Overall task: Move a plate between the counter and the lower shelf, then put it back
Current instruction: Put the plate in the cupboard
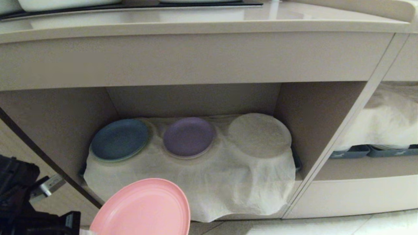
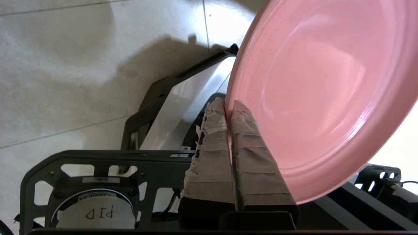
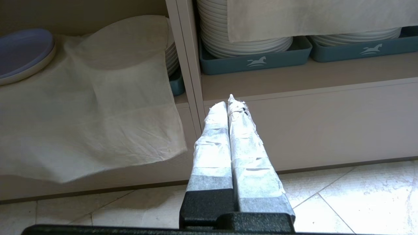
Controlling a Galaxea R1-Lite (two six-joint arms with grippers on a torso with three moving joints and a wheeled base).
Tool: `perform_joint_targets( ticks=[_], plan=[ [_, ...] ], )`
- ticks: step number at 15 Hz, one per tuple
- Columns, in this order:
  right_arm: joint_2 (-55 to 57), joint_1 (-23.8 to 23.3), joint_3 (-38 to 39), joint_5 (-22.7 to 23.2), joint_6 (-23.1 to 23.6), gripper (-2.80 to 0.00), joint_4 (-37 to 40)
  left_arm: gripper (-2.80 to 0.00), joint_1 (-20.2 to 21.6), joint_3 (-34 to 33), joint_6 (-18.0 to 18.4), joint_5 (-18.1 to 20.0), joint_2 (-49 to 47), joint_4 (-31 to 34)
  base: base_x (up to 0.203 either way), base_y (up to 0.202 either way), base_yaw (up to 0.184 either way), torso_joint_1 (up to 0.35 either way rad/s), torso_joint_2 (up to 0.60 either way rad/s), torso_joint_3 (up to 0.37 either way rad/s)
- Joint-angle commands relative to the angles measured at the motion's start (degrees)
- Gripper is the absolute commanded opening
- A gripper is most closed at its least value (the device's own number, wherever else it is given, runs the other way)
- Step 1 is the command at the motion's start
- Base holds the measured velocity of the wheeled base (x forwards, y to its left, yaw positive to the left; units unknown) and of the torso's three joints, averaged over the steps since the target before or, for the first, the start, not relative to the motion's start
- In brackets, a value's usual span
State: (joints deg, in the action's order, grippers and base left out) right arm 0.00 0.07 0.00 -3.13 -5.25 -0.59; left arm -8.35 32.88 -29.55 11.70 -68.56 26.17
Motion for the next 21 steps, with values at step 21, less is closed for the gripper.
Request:
perform_joint_targets(
  ticks=[21],
  plan=[
    [0.02, 0.01, 0.00, -0.03, -0.02, -2.80, -0.03, -2.80, 0.00, -0.97, -0.07, 0.78, 1.68, 0.17, 0.000, -0.134, 0.000, 0.001, 0.00, 0.002]
  ],
)
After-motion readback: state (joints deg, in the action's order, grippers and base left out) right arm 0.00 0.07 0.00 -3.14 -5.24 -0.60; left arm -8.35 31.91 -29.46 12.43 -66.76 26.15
